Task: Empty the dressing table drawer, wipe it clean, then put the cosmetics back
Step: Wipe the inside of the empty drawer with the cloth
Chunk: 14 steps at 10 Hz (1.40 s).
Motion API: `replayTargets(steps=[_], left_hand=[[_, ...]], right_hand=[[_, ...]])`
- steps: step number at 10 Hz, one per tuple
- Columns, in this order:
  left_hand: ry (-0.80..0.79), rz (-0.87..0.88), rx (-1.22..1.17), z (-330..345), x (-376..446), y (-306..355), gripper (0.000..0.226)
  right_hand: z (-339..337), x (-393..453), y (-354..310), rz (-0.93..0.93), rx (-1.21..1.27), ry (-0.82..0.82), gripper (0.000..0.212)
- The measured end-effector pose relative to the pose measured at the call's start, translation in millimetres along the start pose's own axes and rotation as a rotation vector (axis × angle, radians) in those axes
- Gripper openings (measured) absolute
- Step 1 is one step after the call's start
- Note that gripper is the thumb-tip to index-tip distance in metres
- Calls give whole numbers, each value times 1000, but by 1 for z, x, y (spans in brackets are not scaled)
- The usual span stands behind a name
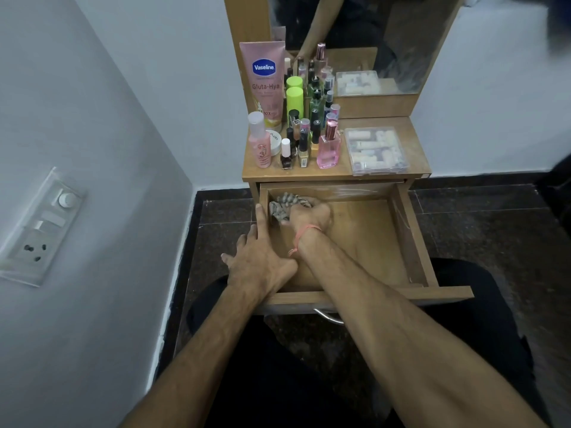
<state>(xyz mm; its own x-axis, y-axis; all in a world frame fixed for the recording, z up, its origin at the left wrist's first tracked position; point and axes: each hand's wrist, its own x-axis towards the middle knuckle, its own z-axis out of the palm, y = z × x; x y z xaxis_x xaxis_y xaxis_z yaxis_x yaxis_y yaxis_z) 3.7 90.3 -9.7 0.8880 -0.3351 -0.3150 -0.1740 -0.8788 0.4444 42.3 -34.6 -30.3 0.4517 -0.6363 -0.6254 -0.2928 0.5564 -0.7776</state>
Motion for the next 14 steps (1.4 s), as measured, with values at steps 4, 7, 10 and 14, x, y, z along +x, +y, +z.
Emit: replayTargets(steps=[4, 7, 10, 14], left_hand=[[-36, -33, -13, -1, -1, 3, 141], [-4, 1, -30, 2, 2, -2, 136], [-39, -7, -36, 0, 3, -3, 143], [12, 21, 12, 4, 2, -1, 148]], right_hand=[[-28, 2, -29, -110, 466, 402, 46], [1, 3, 6, -144, 84, 230, 39], [-32, 22, -34, -284, 362, 575, 56], [6, -11, 16, -563, -467, 112, 39]])
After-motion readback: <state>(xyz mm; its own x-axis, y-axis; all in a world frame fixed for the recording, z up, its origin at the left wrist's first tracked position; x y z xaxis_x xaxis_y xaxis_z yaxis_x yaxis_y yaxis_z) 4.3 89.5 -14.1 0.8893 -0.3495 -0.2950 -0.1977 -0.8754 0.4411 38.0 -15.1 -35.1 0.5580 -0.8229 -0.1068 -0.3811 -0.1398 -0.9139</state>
